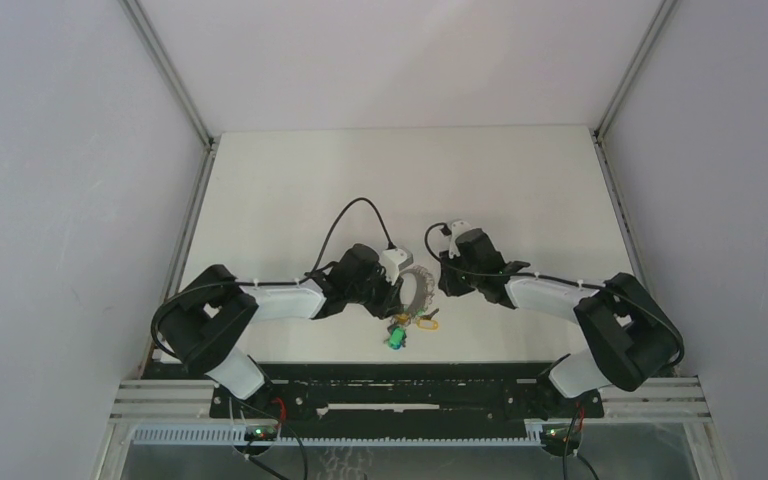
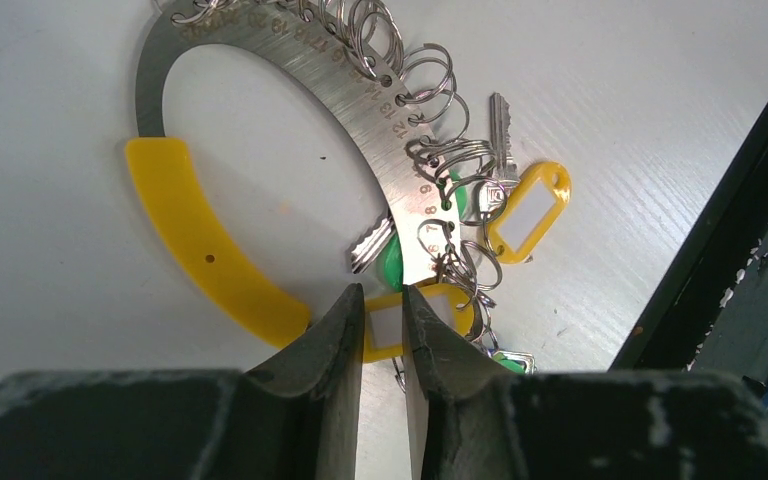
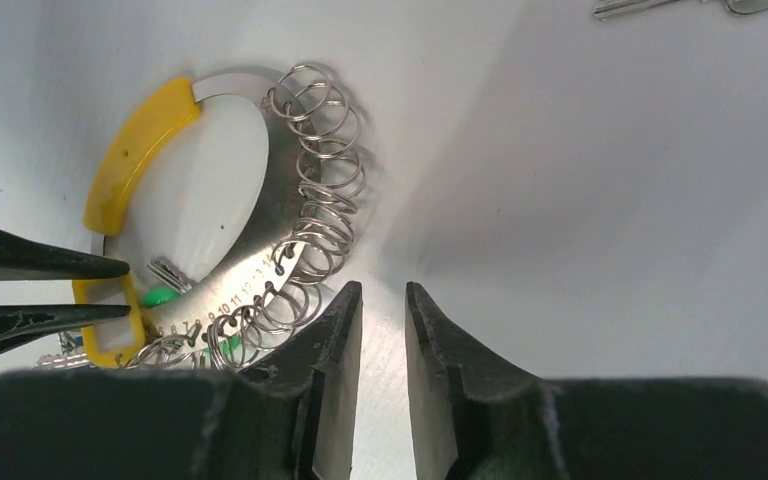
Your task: Put the keys on the keyring
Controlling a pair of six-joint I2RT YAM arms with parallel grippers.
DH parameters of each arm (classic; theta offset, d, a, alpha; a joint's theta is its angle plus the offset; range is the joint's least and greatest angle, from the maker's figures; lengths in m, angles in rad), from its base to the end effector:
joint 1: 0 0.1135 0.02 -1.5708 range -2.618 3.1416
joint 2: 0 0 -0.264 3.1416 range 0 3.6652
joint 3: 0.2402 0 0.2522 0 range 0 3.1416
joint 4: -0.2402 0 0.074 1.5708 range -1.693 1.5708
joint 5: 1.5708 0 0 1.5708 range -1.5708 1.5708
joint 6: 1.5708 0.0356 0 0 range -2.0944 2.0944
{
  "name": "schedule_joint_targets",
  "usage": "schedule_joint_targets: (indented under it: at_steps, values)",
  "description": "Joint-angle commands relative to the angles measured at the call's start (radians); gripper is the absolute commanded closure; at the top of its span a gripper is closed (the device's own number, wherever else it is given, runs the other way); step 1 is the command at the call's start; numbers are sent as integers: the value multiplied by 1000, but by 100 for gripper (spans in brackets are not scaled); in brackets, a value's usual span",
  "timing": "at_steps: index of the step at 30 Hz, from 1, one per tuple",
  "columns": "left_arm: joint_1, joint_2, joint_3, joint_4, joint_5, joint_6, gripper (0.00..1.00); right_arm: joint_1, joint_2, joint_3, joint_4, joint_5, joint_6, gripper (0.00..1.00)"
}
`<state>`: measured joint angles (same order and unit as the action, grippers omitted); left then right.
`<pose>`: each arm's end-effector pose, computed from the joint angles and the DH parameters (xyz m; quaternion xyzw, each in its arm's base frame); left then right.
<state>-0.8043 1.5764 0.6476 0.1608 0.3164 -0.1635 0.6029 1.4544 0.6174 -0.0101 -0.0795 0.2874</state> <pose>0.1958 -0.2193 0.1423 0.3447 0.8434 -0.3079 0.2741 0.2212 0.1557 0.1519 -0.1607 0.9207 0.1859 0.3033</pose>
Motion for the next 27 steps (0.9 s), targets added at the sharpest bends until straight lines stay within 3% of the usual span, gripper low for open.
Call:
schedule_joint_targets:
  at_steps: [1,6,12,27]
  values:
    - [2,-12,15,-64,-6,30,76,20,-49,27,15,-35,-43,77]
    - [2,-13,15,-66,-11,28,77,81,-125,15,-69,-8,-98,74]
    - [4,-13,10,-66,-17,27,77,121,-151,-21,-60,-78,-73,73]
    - [8,-16,4,-69,-22,24,78,133,-55,-8,5,-169,-52,74]
